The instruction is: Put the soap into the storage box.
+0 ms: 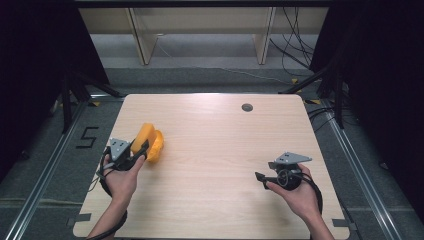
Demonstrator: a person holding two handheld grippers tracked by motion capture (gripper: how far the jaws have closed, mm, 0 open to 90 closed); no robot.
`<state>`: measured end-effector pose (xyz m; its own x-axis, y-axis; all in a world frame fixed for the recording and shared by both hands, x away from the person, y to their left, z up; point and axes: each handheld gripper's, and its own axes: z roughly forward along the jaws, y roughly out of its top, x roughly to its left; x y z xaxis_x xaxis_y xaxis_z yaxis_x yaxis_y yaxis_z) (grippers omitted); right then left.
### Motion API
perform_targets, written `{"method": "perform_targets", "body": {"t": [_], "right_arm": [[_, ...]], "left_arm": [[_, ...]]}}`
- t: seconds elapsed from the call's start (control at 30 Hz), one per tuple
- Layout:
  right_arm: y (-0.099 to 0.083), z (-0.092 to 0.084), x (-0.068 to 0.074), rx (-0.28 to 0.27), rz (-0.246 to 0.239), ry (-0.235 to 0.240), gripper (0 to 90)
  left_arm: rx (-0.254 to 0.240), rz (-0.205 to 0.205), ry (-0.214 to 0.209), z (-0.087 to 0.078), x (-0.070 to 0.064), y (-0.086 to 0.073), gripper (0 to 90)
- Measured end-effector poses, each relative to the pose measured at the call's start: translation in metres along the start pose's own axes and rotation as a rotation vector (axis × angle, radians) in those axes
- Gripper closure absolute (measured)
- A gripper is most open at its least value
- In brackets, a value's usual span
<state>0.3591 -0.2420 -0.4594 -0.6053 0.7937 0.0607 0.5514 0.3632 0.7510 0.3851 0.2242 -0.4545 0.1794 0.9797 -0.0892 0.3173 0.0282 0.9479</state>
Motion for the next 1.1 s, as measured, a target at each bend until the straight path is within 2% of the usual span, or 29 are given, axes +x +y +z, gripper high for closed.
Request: {"method": "perform_targets", "body": {"t": [0.17,0.2,0.33,0.57,0.7,0.73,0.87,1.0,1.07,1.1], "right_arm": [[0.000,0.001,0.001,0.002,-0.002,0.008,35.1],[0.000,0.000,0.001,0.002,-0.002,-0.004,35.1],[0.000,0.001,0.001,0.003,0.005,0.011,35.1],[-0.001,0.001,0.001,0.001,-0.007,-0.001,35.0],[-0.001,0.001,0.002,0.004,0.022,0.013,35.0],[-0.001,0.001,0.000,-0.001,-0.002,0.007,35.0],[-0.001,0.002,0.001,0.005,-0.007,0.006,35.0],[-0.001,0.003,0.004,0.010,0.025,0.028,35.0],[-0.001,0.003,0.004,0.011,0.025,0.017,35.0],[-0.002,0.004,0.003,0.005,0.007,0.015,35.0]], "left_arm": [[-0.018,-0.017,0.037,0.011,0.000,0.000,60.7],[-0.019,-0.017,0.046,0.013,0.000,0.000,60.7],[-0.013,-0.026,0.057,0.021,-0.001,-0.003,60.7],[-0.007,-0.007,0.088,0.033,-0.010,-0.012,60.7],[-0.001,-0.003,0.109,0.037,-0.010,-0.018,60.7],[0.001,-0.003,0.115,0.037,-0.010,-0.020,60.7],[-0.002,-0.010,0.123,0.041,-0.010,-0.027,60.7],[-0.016,-0.009,0.120,0.044,-0.009,-0.031,60.6],[-0.017,-0.001,0.119,0.044,-0.009,-0.031,60.5],[-0.020,0.007,0.117,0.044,-0.010,-0.032,60.6]]}}
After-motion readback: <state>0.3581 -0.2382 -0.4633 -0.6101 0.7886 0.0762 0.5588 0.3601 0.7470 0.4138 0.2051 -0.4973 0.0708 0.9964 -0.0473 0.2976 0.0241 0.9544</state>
